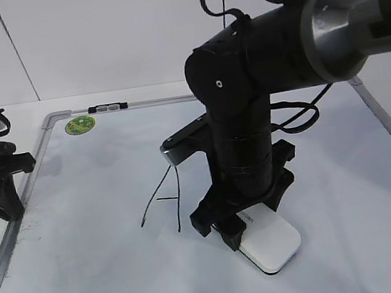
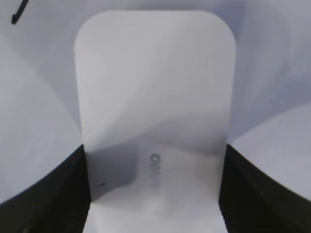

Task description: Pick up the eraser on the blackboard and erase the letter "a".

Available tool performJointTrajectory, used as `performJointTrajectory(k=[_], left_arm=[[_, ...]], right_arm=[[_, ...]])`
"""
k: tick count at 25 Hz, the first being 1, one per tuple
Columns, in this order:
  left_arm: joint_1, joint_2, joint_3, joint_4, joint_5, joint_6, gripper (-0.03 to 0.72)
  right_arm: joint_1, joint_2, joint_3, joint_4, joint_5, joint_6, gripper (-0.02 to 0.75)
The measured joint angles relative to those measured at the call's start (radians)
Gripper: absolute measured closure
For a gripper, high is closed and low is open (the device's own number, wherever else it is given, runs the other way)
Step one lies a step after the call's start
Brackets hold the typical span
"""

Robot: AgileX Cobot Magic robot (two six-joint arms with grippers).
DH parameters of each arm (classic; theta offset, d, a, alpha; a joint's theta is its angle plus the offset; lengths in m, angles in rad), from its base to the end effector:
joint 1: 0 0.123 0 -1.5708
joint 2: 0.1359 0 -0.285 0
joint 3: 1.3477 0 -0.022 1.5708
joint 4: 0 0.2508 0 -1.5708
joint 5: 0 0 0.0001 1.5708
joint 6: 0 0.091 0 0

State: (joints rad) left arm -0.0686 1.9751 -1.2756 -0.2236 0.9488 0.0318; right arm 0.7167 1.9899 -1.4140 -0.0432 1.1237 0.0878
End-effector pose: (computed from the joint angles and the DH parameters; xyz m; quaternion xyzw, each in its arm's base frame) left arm 0.3643 -0.0415 0.1518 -0.0146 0.9957 -0.0911 0.0031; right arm 0.2874 0.2457 0.1761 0.3184 -0.9475 0.0259 0.0116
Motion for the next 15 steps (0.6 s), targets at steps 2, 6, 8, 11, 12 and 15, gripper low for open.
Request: performJointTrajectory(k=[2,6,8,11,12,15], left_arm=[[0.0,0.0,0.0,0.0,0.0,0.0,0.653],[0.0,0.0,0.0,0.0,0.0,0.0,0.653],[0.0,0.0,0.0,-0.002,0.0,0.0,0.653],[0.0,0.0,0.0,-0.002,0.0,0.0,0.653],[0.0,0.0,0.0,-0.002,0.0,0.0,0.653],[0.0,0.0,0.0,-0.002,0.0,0.0,0.653]], right_arm=[[-0.001,0.0,0.0,0.0,0.0,-0.002,0.173],[0.002,0.0,0.0,-0.021,0.006,0.012,0.174],[0.004,0.0,0.0,-0.034,0.008,0.027,0.173],[0.001,0.0,0.0,-0.038,0.008,0.034,0.174],[-0.001,0.0,0.0,-0.038,0.008,0.034,0.174],[-0.018,0.001,-0.002,-0.024,0.012,0.035,0.174]])
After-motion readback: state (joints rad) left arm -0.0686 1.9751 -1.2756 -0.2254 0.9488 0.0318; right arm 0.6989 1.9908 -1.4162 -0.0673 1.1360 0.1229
